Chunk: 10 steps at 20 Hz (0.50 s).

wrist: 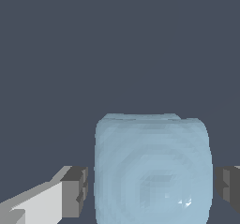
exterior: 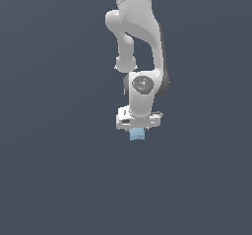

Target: Pick up the object and move it to a goal position.

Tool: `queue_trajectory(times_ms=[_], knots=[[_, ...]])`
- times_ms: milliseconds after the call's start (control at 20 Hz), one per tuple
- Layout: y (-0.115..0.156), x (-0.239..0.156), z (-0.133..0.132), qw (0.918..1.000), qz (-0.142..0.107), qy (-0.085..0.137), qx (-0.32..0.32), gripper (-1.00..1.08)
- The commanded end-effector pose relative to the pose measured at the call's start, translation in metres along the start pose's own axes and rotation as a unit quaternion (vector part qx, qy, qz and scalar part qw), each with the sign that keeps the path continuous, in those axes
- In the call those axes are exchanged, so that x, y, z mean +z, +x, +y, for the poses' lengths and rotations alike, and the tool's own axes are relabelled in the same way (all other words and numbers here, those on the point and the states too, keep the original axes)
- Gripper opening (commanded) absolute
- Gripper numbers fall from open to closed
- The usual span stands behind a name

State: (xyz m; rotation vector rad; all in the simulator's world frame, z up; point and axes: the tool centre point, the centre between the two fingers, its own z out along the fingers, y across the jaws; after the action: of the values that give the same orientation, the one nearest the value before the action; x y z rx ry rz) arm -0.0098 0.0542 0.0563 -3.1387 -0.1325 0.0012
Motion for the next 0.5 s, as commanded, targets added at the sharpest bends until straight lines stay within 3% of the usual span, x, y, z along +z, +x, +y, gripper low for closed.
queue_trajectory(times_ms=[0,250,300,450], knots=[[-0.0001,0.0102,-0.0001,1.0000,0.000,0.000,0.000,1.00],[0.0009,0.0169,-0.0002,1.0000,0.000,0.000,0.000,1.00],[0.0009,0.0169,-0.0002,1.0000,0.000,0.000,0.000,-1.00],[0.0009,0.0169,-0.0002,1.0000,0.000,0.000,0.000,-1.00]])
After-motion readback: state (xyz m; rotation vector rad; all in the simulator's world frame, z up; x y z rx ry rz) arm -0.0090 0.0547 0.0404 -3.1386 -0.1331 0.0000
